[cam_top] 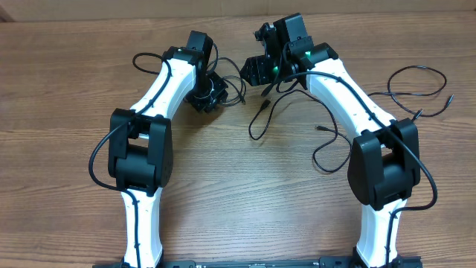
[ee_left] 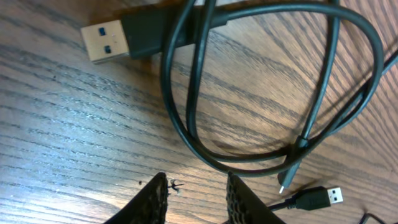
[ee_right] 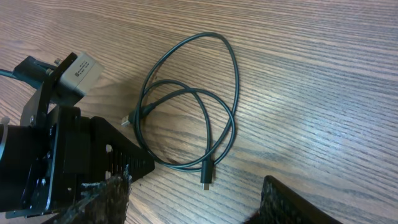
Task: Untangle cables
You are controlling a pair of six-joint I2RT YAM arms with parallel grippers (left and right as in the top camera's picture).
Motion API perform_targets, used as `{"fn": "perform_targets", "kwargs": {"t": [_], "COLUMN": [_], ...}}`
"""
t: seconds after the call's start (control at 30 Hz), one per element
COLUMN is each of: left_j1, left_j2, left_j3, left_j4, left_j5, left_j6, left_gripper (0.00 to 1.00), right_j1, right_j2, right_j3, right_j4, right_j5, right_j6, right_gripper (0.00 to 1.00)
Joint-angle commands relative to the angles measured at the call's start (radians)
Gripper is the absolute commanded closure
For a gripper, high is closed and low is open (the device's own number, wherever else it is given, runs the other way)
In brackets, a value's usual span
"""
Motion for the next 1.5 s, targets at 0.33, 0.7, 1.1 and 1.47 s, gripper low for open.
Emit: {"fn": "perform_targets", "kwargs": {"t": [0.33,0.7,1.1,1.47], "left_j1": [-0.061,-0.066,-0.064,0.058], "left_j2": [-0.007,-0.007,-0.008,-0.238], "left_j3": [0.018,-0.041,-0.039,-0.026], "left_j4": [0.05,0.09,0.115,0.084], "left_j5": [-0.188,-0.206,-0.153,0.118], "left_j6": [-0.192,-0.209,-0.18,0.249], "left_gripper": [0.63,0.67,0.96,0.96], "right_j1": [-0.004,-0.004,-0.004,-0.03], "right_j2": [0.0,0.0,0.0,0.0], "right_j3": [-0.002,-0.002,-0.002,-0.002], "right_j4": [-0.011,-0.014,-0.029,-0.117], "right_j5": [0.003,0.003,0.003,-0.037], "right_j6": [0.004,0.004,0.004,0.003], "right_gripper": [0.33,0.33,0.34,0.39]}}
